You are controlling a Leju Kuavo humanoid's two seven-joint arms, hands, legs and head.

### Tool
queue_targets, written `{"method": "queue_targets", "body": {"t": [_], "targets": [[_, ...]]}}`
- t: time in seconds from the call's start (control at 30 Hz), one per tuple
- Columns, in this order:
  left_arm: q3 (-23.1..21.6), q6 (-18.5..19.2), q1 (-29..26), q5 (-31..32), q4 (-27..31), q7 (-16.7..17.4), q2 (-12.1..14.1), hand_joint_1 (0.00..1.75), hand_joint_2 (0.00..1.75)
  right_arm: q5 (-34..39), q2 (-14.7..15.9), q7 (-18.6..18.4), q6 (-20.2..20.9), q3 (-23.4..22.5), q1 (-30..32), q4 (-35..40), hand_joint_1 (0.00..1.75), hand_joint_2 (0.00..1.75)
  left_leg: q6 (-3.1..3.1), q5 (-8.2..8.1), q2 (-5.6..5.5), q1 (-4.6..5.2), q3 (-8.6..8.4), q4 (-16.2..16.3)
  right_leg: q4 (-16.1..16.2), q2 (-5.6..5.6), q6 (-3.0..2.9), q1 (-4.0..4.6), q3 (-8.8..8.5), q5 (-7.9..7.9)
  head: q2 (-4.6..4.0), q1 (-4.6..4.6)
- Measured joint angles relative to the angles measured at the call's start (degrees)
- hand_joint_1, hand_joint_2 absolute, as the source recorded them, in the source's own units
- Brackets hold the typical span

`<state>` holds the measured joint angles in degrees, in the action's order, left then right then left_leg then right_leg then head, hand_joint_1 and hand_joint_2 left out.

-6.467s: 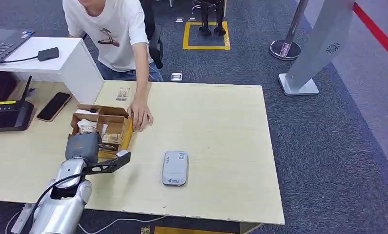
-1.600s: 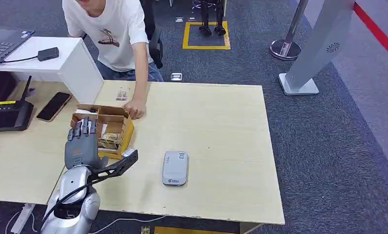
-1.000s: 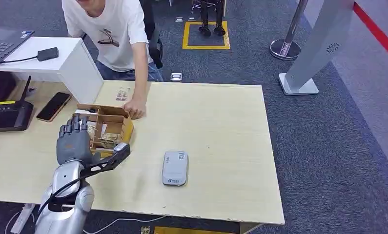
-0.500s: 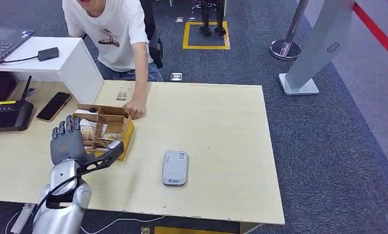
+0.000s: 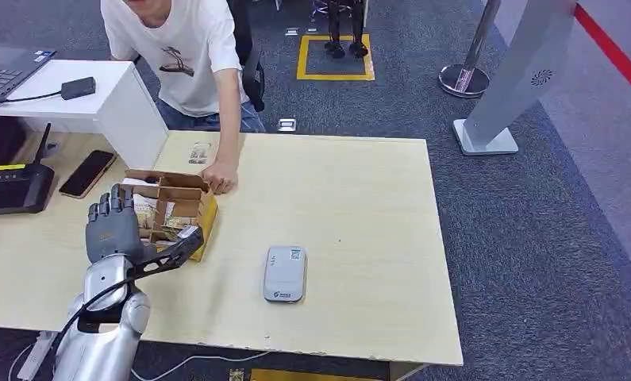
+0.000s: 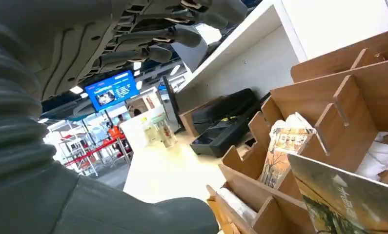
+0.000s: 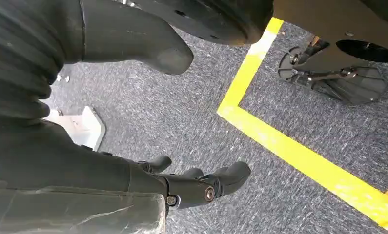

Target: Pass the card to the sensor for recognition and then transmit it.

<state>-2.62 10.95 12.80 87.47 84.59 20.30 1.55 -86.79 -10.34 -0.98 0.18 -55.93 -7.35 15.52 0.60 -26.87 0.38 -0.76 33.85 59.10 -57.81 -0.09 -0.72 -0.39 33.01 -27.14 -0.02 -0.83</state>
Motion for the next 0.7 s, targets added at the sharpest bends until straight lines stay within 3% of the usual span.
{"method": "queue_targets", "body": {"t": [0.7], "targets": [[-0.04, -0.37, 1.97, -0.02, -3.41, -1.88, -0.76, 0.0, 1.75, -0.22, 0.0, 0.04, 0.28, 0.0, -0.47, 0.0, 0.0, 1.75, 0.0, 0.0, 0.01, 0.0, 0.0, 0.0, 0.0, 0.01, 0.0, 0.0, 0.01, 0.0, 0.0, 0.0]]}}
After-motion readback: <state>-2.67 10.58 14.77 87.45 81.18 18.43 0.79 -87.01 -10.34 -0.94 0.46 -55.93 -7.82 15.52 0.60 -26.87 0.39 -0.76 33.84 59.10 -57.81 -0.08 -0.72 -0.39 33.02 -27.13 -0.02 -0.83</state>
